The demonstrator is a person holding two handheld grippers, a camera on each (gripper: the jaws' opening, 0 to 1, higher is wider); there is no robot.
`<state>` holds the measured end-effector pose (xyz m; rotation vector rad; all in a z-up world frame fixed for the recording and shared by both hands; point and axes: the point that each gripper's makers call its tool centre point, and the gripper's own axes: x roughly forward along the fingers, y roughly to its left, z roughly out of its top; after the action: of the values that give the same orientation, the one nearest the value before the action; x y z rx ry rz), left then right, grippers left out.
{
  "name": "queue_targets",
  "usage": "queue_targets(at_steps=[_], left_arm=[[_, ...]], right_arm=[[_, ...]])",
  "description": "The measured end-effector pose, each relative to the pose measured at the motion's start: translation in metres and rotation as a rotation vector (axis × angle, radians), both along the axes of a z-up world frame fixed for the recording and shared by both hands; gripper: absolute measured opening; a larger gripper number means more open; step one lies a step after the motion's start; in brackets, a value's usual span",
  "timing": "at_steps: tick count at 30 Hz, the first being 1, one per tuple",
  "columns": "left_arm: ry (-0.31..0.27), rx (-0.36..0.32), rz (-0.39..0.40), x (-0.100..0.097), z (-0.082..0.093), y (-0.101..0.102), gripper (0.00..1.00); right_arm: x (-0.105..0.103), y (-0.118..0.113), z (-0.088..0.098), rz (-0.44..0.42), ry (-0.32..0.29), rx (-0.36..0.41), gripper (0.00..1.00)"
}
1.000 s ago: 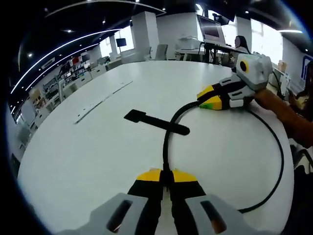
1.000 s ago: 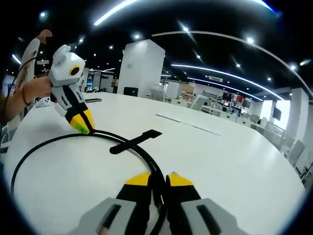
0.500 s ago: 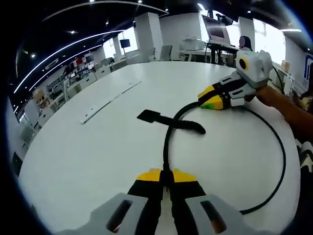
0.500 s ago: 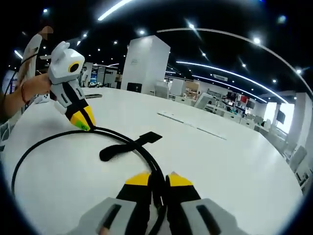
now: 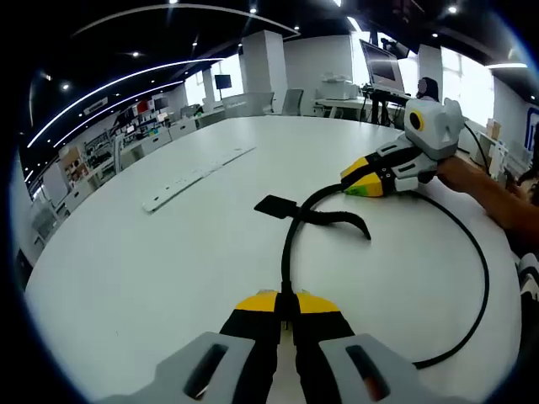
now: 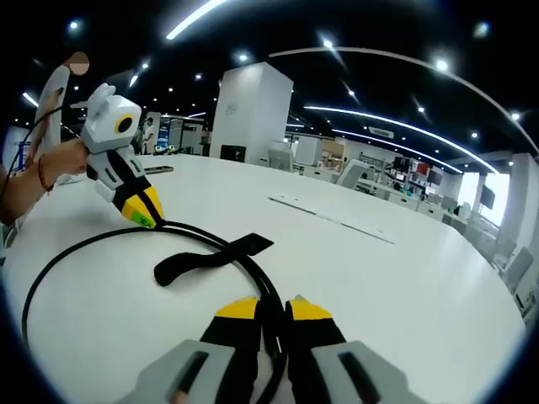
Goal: Find the charging cable on the desk, coil it up and secure with Velcro.
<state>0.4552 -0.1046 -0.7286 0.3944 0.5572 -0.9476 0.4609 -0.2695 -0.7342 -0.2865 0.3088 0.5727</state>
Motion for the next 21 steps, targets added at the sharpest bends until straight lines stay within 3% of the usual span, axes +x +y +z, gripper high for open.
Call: queue_targets(at_steps=[11,21], left_arm=[[-0.022,-0.041,-0.013,-0.0024,-0.0005,-0.0006,0.06],[-0.001,-0.080,-0.013,-0.0022,-0.0007,0.0007,0.06]], right_arm=[[0.0000,0.0014,-0.0005,0.002,-0.008,-0.003,0.13],[-0.0027,0.0020,0.0014,0.019,-0.035,0.002,0.17]])
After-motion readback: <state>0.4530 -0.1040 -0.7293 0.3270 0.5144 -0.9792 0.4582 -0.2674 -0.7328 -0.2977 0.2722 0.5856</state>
